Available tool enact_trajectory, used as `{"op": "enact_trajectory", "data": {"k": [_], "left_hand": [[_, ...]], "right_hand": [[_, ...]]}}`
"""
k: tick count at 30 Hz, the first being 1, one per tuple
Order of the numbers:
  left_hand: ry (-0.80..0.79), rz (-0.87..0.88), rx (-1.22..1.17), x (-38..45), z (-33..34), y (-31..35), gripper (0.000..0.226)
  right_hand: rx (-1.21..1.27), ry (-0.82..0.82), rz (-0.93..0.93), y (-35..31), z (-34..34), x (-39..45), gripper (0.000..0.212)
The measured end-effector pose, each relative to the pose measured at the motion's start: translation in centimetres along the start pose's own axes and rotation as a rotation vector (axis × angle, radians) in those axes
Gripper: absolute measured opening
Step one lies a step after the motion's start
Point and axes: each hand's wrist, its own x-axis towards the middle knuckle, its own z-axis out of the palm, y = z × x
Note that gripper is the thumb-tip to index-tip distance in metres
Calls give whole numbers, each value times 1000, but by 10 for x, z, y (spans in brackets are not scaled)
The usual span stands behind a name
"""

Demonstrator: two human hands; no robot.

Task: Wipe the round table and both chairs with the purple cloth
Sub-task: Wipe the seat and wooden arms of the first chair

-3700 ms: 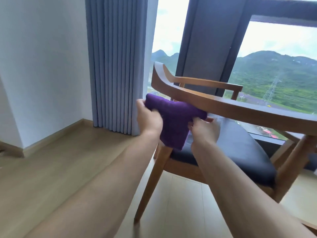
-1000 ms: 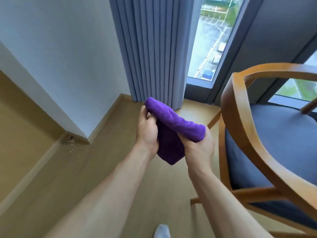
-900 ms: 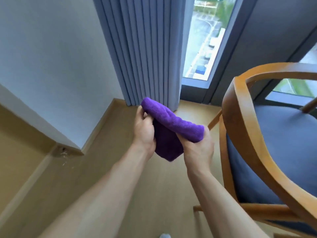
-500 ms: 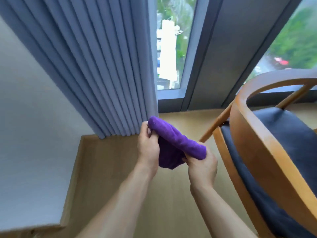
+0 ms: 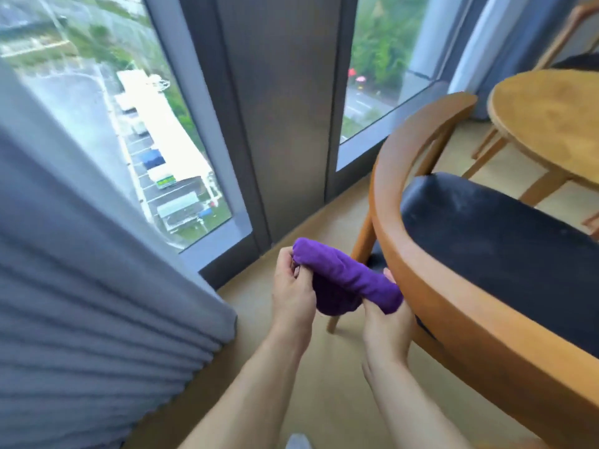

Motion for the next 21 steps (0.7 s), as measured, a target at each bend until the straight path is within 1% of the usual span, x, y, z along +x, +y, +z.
{"op": "enact_trajectory", "data": {"k": [2, 5, 8, 9, 12, 14, 16, 18, 20, 21], "left_hand": [[-65, -12, 29, 36, 9, -8, 26], [-153, -32, 54, 69, 31, -15, 17], [-325, -60, 30, 88, 55, -11, 11], [-359, -57, 39, 96, 61, -10, 11], [-408, 6, 99, 121, 78, -9, 11], [-470, 33, 88, 133, 83, -8, 10], [-539, 84, 68, 141, 83, -9, 12], [-592, 124, 36, 147, 80, -16, 14], [-637, 176, 11, 154, 80, -19, 18], [-668, 212, 10, 157, 82, -21, 20]], "right_hand": [[-10, 126, -25, 9, 19, 16, 38], [31, 262, -45, 19, 33, 40, 33], [141, 410, -54, 20, 38, 62, 32], [159, 437, -74, 16, 41, 69, 28], [147, 391, -111, 6, 58, 82, 25], [151, 402, -146, 7, 68, 84, 24], [224, 453, -223, 14, 75, 81, 29], [260, 450, -299, 26, 81, 77, 34], [211, 430, -405, 35, 88, 80, 35], [149, 444, -444, 39, 91, 85, 36]]}}
